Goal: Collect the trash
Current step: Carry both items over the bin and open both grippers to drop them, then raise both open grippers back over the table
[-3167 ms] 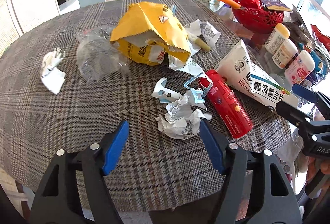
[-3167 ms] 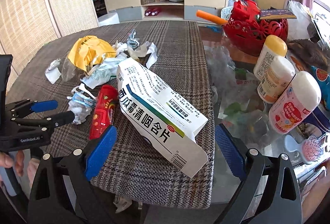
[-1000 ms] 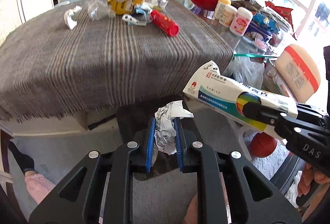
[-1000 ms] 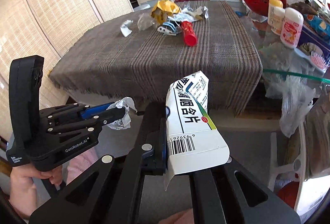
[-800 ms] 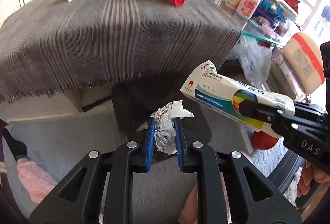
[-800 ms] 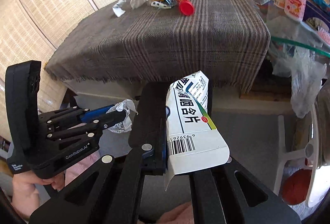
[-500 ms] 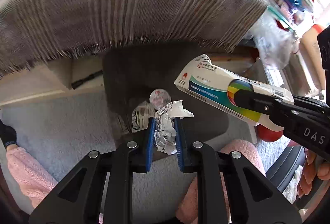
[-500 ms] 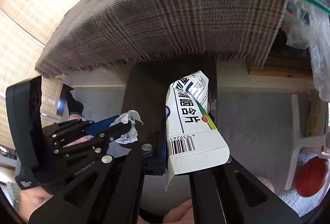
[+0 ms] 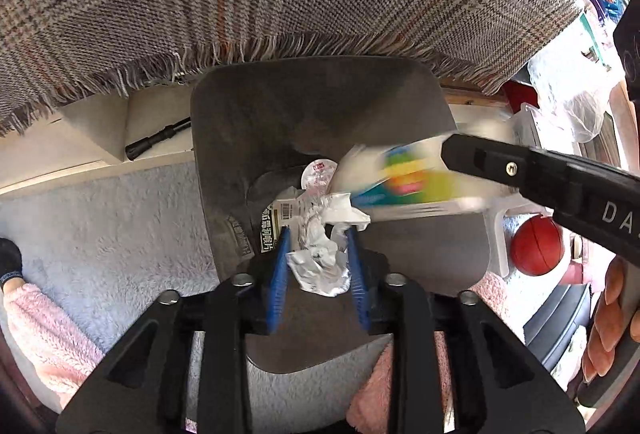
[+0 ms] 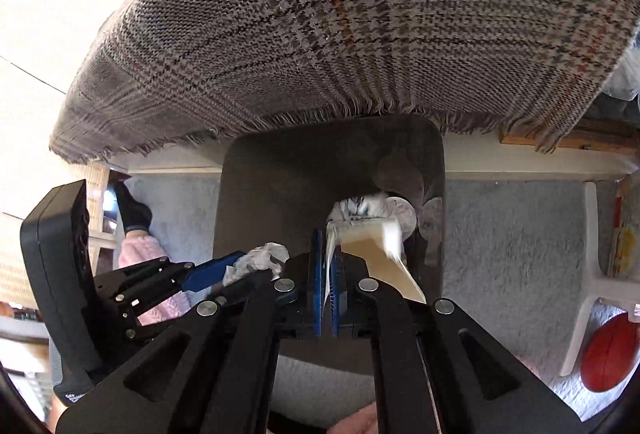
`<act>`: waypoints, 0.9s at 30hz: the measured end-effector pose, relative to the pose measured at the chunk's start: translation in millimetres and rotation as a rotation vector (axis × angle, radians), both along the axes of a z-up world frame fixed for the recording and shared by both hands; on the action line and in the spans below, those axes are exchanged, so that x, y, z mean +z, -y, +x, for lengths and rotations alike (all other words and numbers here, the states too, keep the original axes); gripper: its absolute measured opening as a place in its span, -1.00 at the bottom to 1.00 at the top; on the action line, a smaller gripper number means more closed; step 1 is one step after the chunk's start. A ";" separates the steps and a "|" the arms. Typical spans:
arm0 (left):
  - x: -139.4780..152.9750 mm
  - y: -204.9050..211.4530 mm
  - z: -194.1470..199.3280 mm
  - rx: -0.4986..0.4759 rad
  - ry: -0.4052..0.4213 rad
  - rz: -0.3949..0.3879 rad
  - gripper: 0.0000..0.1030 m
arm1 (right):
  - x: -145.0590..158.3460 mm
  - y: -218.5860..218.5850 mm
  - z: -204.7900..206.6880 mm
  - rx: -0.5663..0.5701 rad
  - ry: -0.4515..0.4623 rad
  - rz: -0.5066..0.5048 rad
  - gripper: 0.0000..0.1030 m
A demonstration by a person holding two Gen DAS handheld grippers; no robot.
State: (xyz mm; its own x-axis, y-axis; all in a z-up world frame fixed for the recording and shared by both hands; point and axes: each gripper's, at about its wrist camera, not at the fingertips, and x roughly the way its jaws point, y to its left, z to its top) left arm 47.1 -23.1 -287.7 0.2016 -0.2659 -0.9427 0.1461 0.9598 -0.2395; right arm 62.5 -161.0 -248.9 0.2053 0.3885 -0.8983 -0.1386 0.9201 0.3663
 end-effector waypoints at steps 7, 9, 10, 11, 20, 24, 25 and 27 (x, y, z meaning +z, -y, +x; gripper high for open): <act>10.0 -4.0 -4.7 0.009 0.021 0.022 0.17 | 9.3 6.1 3.4 -0.040 0.020 -0.043 -0.61; 17.8 -4.1 -7.9 0.008 0.039 0.029 0.32 | 17.3 10.7 1.0 -0.056 0.043 -0.058 0.21; 23.6 -3.6 -10.5 0.005 0.052 0.030 0.36 | 22.4 13.1 -1.0 -0.067 0.062 -0.066 0.23; 29.1 -2.9 -12.8 0.005 0.064 0.031 0.46 | 28.0 15.6 -3.2 -0.074 0.079 -0.075 0.23; 85.5 -6.2 -35.7 0.015 0.182 0.017 0.84 | 76.5 31.9 -20.7 -0.103 0.209 -0.129 0.93; 105.0 -11.2 -39.3 0.013 0.214 0.028 0.84 | 97.1 40.4 -24.1 -0.122 0.248 -0.099 0.93; 108.4 -13.3 -39.1 0.014 0.221 0.031 0.84 | 102.1 40.7 -23.9 -0.128 0.260 -0.098 0.93; 116.9 -18.6 -37.5 0.020 0.234 0.035 0.84 | 114.0 43.8 -22.2 -0.138 0.284 -0.091 0.93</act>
State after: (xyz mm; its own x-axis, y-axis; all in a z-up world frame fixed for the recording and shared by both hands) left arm 9.6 -4.5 -170.9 0.4203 -0.2275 -0.8784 0.1743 0.9703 -0.1679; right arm 40.3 -204.9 -134.9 0.4981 0.2606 -0.8271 -0.0951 0.9644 0.2466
